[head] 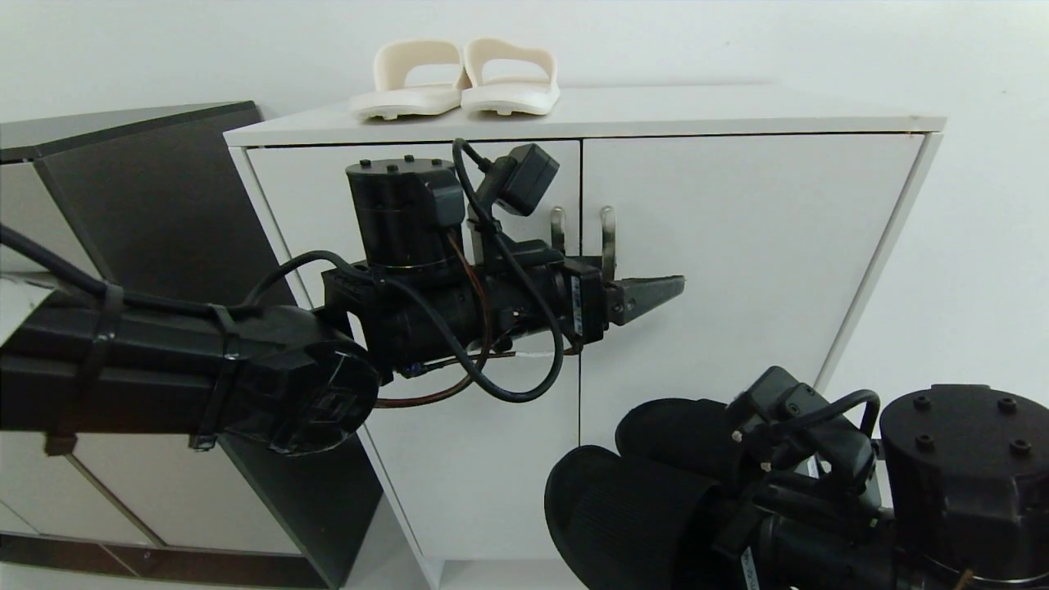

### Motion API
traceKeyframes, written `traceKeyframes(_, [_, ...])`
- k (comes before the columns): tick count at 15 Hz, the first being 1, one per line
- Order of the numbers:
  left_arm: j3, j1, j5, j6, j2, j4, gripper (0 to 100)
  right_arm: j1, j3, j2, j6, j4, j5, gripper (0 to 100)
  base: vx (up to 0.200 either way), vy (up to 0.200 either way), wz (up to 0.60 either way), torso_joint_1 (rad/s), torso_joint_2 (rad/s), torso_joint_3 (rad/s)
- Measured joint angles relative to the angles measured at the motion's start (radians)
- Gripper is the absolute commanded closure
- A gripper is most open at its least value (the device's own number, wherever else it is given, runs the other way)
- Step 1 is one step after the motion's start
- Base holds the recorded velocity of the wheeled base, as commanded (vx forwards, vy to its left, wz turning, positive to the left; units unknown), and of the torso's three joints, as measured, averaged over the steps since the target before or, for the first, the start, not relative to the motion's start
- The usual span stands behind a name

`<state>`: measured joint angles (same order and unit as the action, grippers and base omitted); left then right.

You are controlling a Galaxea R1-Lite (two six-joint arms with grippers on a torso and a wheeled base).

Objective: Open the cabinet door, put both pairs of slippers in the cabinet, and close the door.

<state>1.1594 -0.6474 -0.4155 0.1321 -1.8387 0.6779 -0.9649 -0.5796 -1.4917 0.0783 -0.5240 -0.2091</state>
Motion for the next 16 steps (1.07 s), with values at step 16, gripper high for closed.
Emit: traceKeyframes(16, [-0.307,-0.1,0.004,0.05,0.302,0.005,100,-0.023,0.161,0.12,-0.175,0.004,0.269,100,0.0,0.0,0.0,0.0,0.0,0.0])
